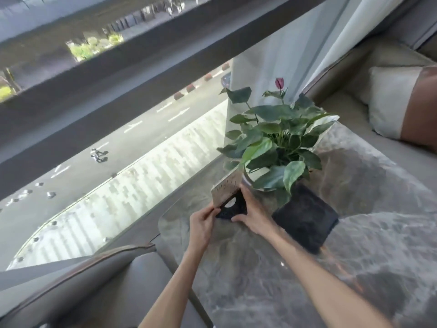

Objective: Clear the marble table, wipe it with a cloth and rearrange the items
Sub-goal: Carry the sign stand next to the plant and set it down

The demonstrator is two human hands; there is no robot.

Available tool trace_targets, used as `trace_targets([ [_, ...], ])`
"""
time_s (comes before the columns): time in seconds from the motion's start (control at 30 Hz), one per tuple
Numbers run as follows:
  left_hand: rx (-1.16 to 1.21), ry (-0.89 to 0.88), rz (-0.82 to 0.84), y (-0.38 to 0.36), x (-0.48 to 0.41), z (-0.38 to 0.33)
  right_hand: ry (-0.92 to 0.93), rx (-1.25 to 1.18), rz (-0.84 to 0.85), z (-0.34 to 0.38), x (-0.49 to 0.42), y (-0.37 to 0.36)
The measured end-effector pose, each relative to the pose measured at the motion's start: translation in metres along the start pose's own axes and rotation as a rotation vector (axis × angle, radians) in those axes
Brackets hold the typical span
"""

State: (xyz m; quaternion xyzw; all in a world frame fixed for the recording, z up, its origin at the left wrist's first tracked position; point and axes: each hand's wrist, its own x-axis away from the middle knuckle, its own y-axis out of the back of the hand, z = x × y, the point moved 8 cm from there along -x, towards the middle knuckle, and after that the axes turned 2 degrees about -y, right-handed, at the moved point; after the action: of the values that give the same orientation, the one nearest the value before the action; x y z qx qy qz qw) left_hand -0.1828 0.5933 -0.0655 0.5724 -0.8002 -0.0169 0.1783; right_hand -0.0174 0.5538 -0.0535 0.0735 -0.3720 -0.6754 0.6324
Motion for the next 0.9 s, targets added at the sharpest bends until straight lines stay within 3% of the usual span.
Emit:
trace_targets([
  [0.37,-0.057,-0.162,-0.046,0.0,0.003,-0.008,-0.024,0.07,0.023,-0.017,-0.017,-0.015],
  [0.9,-0.097,-0.189,-0.148,0.0,0.002,0.01,0.032,0.02,-0.006,-0.024,-0.022,-0.012],
])
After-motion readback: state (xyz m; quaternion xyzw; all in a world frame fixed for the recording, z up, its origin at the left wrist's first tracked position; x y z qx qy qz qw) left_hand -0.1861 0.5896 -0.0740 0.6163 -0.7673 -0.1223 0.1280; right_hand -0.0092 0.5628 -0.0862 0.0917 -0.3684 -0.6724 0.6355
